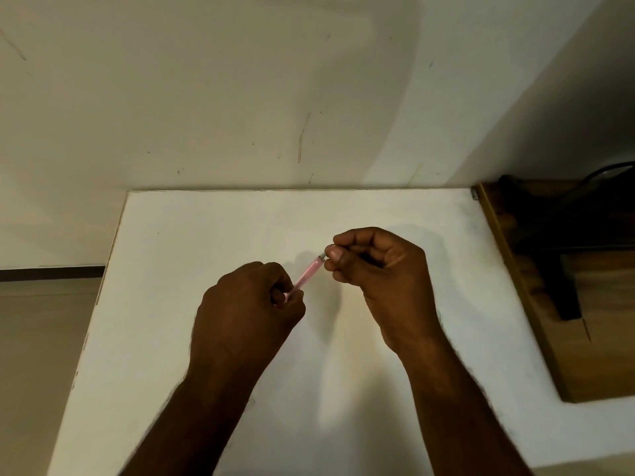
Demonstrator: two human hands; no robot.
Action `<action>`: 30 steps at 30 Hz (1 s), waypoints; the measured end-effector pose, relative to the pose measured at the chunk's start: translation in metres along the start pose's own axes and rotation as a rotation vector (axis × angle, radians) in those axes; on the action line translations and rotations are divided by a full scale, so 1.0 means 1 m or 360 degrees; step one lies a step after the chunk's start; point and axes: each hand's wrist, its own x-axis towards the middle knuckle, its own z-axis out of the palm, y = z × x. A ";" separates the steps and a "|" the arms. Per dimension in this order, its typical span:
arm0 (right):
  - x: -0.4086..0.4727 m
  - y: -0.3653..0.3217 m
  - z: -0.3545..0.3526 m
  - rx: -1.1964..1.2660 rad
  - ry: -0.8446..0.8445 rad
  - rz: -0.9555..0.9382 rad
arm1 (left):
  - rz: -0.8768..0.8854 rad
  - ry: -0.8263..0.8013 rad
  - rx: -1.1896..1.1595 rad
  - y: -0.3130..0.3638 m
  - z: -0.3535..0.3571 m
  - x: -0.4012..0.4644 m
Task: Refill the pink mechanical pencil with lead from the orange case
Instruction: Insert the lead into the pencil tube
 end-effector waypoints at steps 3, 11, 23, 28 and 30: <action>0.001 0.002 0.000 -0.0110 -0.0007 -0.0080 | 0.0002 -0.0003 0.0007 0.000 0.000 0.000; 0.001 0.005 0.002 -0.0205 0.0006 -0.0158 | -0.0013 0.0000 -0.0007 0.000 0.000 0.002; 0.001 0.008 0.004 -0.0453 -0.0035 -0.0247 | 0.0002 -0.0018 -0.0001 0.000 0.000 0.001; 0.000 0.006 0.003 -0.0596 -0.0037 -0.0338 | 0.0071 0.0022 0.0029 0.000 -0.002 0.001; -0.001 0.006 0.004 -0.0596 -0.0031 -0.0351 | 0.0117 0.0041 0.0028 0.001 -0.002 0.000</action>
